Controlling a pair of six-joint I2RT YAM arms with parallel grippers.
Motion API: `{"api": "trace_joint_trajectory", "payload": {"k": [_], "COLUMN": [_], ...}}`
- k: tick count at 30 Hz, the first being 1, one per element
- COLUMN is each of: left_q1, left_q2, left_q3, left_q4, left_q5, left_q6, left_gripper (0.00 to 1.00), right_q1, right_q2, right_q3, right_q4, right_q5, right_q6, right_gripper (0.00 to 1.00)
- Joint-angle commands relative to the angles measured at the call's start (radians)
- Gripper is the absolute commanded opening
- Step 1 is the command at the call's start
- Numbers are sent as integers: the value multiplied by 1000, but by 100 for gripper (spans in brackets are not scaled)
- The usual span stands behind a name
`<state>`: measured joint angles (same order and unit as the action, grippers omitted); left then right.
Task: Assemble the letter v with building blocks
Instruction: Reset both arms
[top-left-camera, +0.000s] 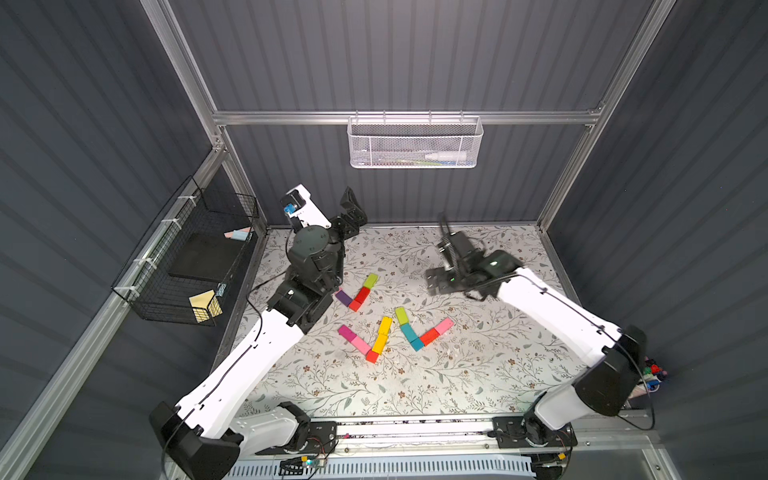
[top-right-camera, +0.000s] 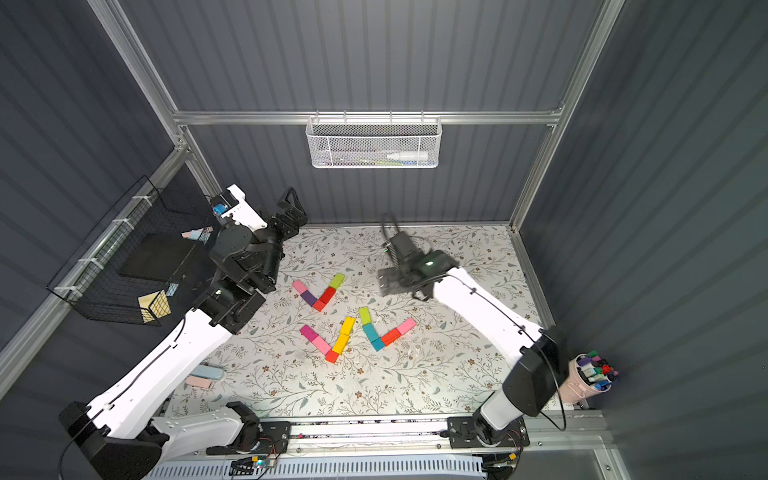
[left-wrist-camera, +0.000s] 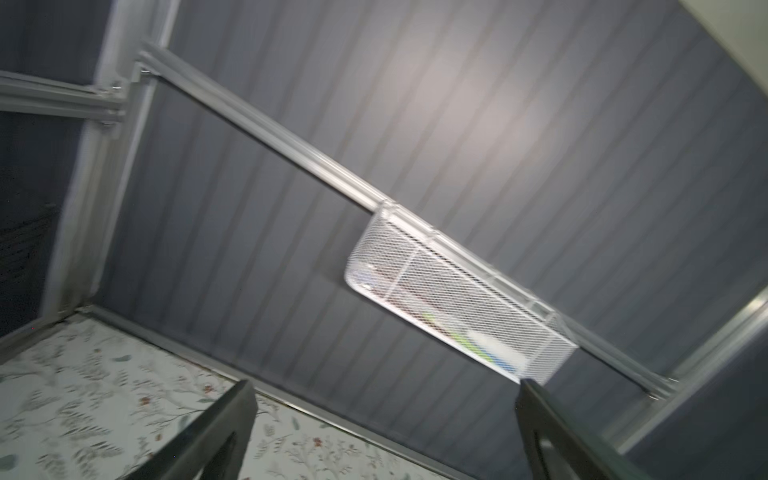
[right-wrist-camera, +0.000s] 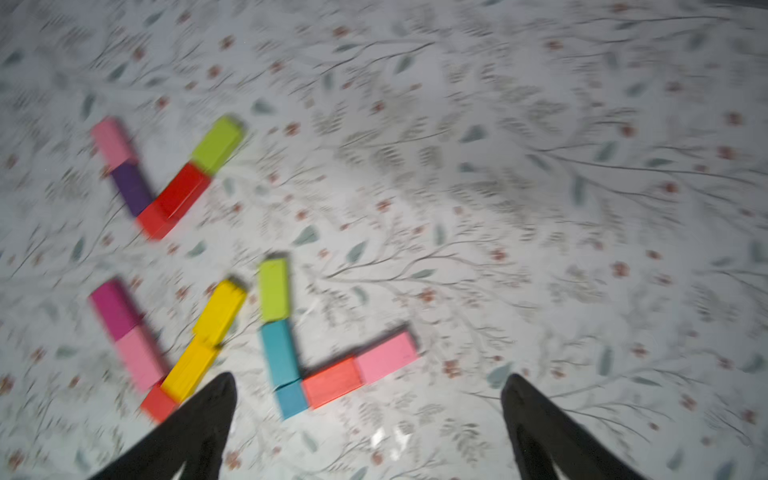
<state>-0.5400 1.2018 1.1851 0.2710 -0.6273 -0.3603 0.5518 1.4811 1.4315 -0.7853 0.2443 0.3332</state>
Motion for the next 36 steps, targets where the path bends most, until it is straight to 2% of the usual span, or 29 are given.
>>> {"api": "trace_joint_trajectory", "payload": {"k": [1, 3, 4, 6, 8, 10, 12, 15, 17, 19, 21, 23, 25, 26, 27, 28, 29, 30, 31, 32, 34, 35, 36], "left_q1": [141, 249, 282, 295, 319, 355, 361, 425, 485, 534, 573, 606, 606, 606, 599, 575, 553, 530, 509, 502, 502, 502, 502], "left_q2": [42, 103, 127, 141, 140, 152, 203, 315, 381, 405, 338, 323, 345, 390, 427, 455, 525, 516, 495, 531, 507, 527, 516], "left_q3": [-173, -245, -279, -358, -431, -470, -480, -441, -475, -578, -670, -735, -753, -784, -791, -784, -772, -749, -712, -717, -699, -709, -698], "left_q4": [384, 478, 522, 644, 762, 818, 843, 778, 813, 956, 1070, 1180, 1251, 1363, 1415, 1416, 1493, 1444, 1335, 1386, 1298, 1367, 1324], "left_q5": [-31, 54, 54, 5, 12, 60, 101, 316, 414, 420, 379, 397, 421, 443, 461, 482, 441, 460, 465, 451, 468, 462, 460], "left_q6": [64, 46, 66, 166, 246, 326, 439, 423, 364, 320, 293, 244, 214, 221, 268, 281, 338, 364, 359, 397, 368, 371, 364], "left_gripper": [100, 100, 100, 100, 100, 99, 99, 99, 99, 100, 100, 99, 99, 100, 100, 100, 100, 100, 100, 100, 100, 100, 100], "right_q1": [-231, -299, -312, -355, -439, -550, -623, -630, -631, -631, -628, -614, -555, -518, -469, -458, -465, -478, -479, -480, -479, -480, -480], "right_q2": [-136, -197, -220, -246, -250, -226, -170, -54, -9, -8, -16, -16, -18, -6, 3, 9, 7, 3, 9, 9, 6, 4, 4], "right_q3": [-149, -281, -353, -463, -507, -553, -576, -584, -606, -701, -796, -830, -856, -917, -967, -989, -1001, -1001, -1003, -1003, -1004, -1005, -1006], "right_q4": [177, 313, 400, 512, 522, 572, 616, 708, 759, 921, 1086, 1161, 1223, 1370, 1482, 1536, 1535, 1502, 1515, 1517, 1511, 1512, 1512], "right_q5": [64, 182, 284, 390, 364, 244, 183, 156, 162, 123, 62, -1, -10, -40, 42, 56, 20, -32, -33, -32, -34, -34, -34], "right_q6": [6, -26, -60, -101, -50, -12, 35, -67, -60, -77, -80, -112, -189, -275, -336, -341, -330, -306, -312, -316, -312, -312, -312], "right_gripper": [99, 99, 99, 99, 99, 99, 99, 99, 99, 99, 99, 99, 99, 99, 99, 99, 99, 99, 99, 99, 99, 99, 99]}}
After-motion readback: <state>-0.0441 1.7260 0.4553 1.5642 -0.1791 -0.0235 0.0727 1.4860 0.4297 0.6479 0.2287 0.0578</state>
